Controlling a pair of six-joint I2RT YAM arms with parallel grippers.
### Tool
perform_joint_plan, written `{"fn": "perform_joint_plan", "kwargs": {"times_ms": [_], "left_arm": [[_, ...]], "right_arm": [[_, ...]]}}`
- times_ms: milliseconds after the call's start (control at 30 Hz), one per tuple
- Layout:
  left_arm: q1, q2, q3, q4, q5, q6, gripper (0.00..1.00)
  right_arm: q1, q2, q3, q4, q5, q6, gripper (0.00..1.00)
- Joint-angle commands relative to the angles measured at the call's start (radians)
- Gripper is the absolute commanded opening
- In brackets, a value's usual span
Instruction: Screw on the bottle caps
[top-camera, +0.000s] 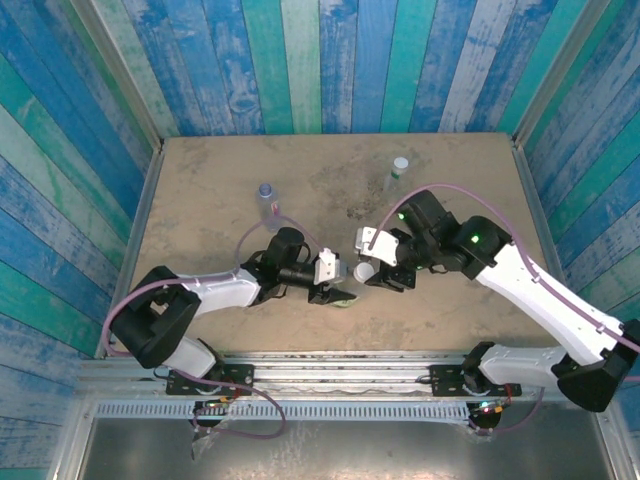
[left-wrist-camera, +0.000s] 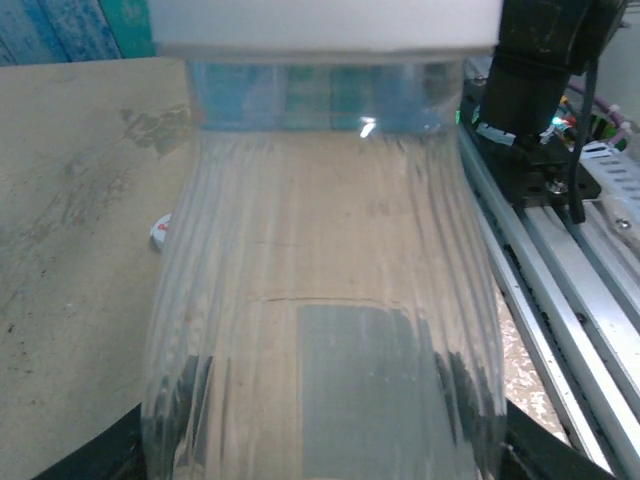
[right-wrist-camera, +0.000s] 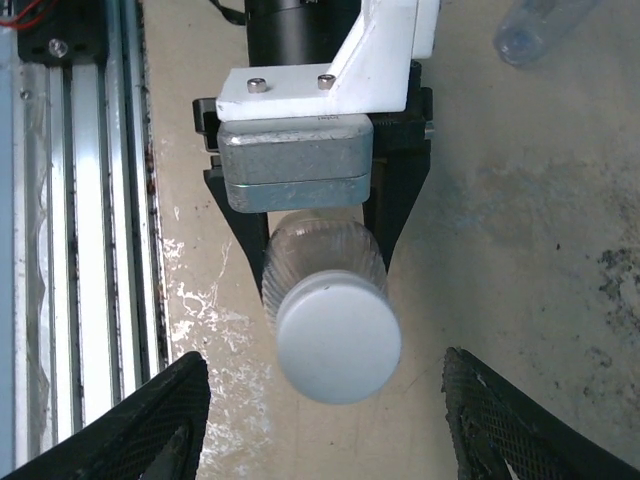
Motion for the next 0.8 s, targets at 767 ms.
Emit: {"fn": "perform_joint_plan", "kwargs": {"times_ms": [767], "left_arm": [[0.000,-0.107,-0.016,0.101,-0.033,-0.091,0.55]], "right_arm": [[0.005,0.092,0.057,-0.055,-0.057,0.066,0.36]]}}
